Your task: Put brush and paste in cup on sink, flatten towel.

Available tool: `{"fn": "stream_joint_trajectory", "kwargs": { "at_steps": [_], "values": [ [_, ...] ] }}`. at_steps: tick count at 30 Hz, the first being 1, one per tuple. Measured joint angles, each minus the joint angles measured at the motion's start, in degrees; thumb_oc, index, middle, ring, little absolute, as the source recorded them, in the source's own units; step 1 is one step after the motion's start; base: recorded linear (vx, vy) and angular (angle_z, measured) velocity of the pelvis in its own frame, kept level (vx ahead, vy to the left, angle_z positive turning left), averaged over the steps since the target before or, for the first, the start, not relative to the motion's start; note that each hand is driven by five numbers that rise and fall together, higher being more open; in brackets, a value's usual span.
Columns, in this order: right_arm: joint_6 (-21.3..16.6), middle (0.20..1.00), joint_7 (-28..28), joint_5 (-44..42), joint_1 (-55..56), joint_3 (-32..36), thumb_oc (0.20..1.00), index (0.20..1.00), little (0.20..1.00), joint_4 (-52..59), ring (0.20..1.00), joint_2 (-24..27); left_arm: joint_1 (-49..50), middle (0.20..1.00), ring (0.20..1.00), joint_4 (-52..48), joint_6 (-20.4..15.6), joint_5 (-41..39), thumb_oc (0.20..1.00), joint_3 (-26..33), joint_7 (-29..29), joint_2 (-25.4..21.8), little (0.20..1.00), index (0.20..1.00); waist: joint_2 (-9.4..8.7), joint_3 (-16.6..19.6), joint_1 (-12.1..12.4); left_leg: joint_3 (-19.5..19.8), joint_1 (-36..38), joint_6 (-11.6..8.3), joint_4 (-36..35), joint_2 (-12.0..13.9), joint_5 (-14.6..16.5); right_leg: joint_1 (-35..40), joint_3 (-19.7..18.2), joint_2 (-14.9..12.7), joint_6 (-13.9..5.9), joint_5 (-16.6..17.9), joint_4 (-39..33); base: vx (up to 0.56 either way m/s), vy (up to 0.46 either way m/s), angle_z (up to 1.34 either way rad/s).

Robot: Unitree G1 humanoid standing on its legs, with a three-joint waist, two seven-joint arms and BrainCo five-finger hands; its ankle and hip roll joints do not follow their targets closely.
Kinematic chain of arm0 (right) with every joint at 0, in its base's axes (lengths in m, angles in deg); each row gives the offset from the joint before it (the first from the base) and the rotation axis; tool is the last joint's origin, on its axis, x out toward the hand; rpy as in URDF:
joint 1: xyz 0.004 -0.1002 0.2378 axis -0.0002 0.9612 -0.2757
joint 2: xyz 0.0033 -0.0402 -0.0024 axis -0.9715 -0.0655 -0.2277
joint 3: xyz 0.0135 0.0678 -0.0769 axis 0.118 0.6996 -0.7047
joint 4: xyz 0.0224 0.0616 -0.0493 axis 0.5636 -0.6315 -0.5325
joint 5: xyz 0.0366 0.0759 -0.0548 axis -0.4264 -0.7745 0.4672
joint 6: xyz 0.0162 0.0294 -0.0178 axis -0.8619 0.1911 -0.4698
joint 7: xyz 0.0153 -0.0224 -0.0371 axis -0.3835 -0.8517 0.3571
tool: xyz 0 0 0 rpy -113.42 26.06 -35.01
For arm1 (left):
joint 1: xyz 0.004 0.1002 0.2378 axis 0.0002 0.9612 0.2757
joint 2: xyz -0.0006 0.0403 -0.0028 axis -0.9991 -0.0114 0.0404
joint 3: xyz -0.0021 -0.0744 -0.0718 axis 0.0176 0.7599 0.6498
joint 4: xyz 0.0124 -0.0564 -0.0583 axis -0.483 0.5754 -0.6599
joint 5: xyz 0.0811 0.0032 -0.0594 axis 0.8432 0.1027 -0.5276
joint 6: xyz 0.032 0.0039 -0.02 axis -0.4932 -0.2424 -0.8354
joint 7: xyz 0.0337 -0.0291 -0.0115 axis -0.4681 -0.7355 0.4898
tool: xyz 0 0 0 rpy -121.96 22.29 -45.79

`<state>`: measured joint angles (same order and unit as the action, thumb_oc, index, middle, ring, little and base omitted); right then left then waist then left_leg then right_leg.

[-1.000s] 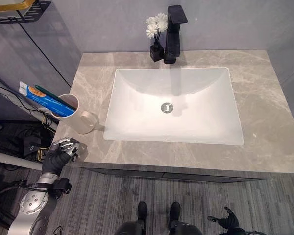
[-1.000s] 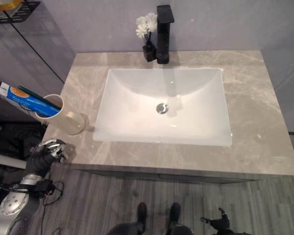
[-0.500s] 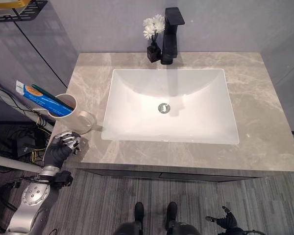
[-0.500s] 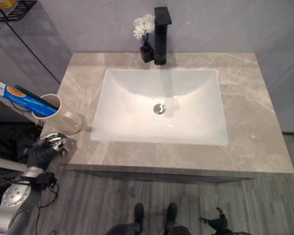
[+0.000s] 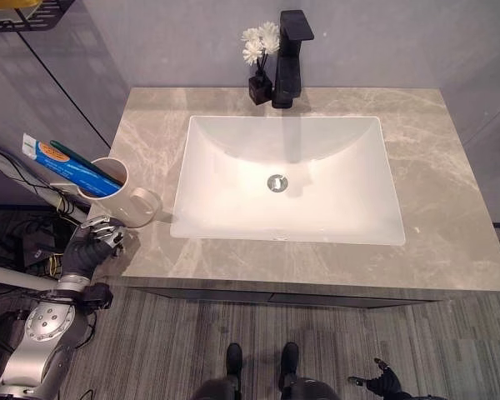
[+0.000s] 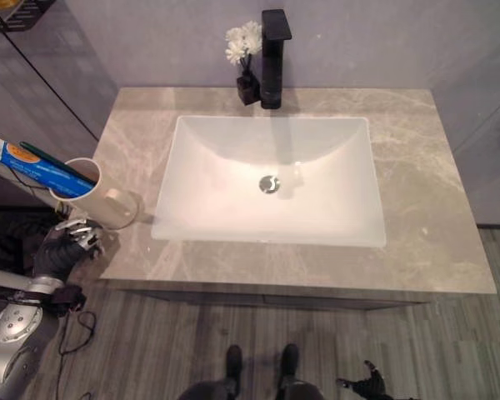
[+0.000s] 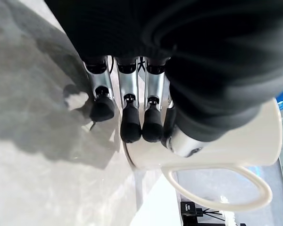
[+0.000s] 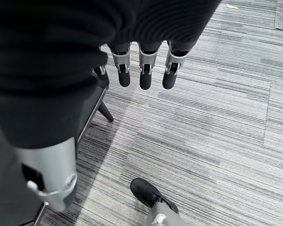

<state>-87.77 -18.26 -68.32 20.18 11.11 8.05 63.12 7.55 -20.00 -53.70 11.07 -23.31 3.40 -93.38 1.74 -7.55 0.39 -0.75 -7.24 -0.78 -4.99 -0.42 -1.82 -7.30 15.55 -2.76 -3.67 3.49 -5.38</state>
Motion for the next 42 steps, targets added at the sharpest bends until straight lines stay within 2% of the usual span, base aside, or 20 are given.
{"fn": "stream_joint_trajectory", "kwargs": {
  "at_steps": [7,17,31,42],
  "values": [
    [0.0,1.000,0.0,0.0,-0.3,-0.3,1.000,1.000,1.000,-0.5,1.000,0.0,-1.1,0.200,0.200,0.0,0.0,0.0,0.200,0.0,-0.1,-0.9,0.200,0.200,-0.48,-0.2,0.0,-1.3,-0.3,0.00,0.0,0.0,0.0,-0.8,-1.1,0.0,-0.01,0.4,0.0,0.00,0.003,-0.08],
    [0.0,1.000,-0.4,0.0,-0.4,-1.5,1.000,1.000,1.000,-0.4,1.000,0.0,-3.3,0.200,0.200,-0.2,0.0,-1.5,0.200,-2.4,-0.1,-0.8,0.200,0.200,-0.49,-0.2,-0.9,-1.3,-0.3,0.03,0.0,0.0,0.0,-0.8,-1.1,0.0,0.03,0.5,0.0,0.00,0.000,0.00],
    [0.0,1.000,-0.6,0.0,-0.5,-1.4,1.000,1.000,1.000,-0.5,1.000,0.0,-5.0,0.200,0.200,0.5,0.0,-1.6,0.200,-2.3,-0.7,-0.5,0.200,0.200,-0.48,-0.3,-1.2,-1.5,-0.9,0.08,0.0,0.1,-0.1,-1.5,-1.4,0.1,0.12,0.6,0.0,0.00,0.000,0.00],
    [0.0,1.000,-1.1,0.0,-0.5,-1.5,1.000,1.000,1.000,-0.4,1.000,0.0,-10.9,0.200,0.200,5.2,-0.4,-1.5,0.200,-2.2,-3.0,0.9,0.200,0.200,-0.98,-0.8,-1.3,-1.8,-1.0,0.07,0.0,0.4,-0.1,-1.8,-1.8,0.4,0.15,0.7,0.0,0.00,0.000,0.00]
  ]
}}
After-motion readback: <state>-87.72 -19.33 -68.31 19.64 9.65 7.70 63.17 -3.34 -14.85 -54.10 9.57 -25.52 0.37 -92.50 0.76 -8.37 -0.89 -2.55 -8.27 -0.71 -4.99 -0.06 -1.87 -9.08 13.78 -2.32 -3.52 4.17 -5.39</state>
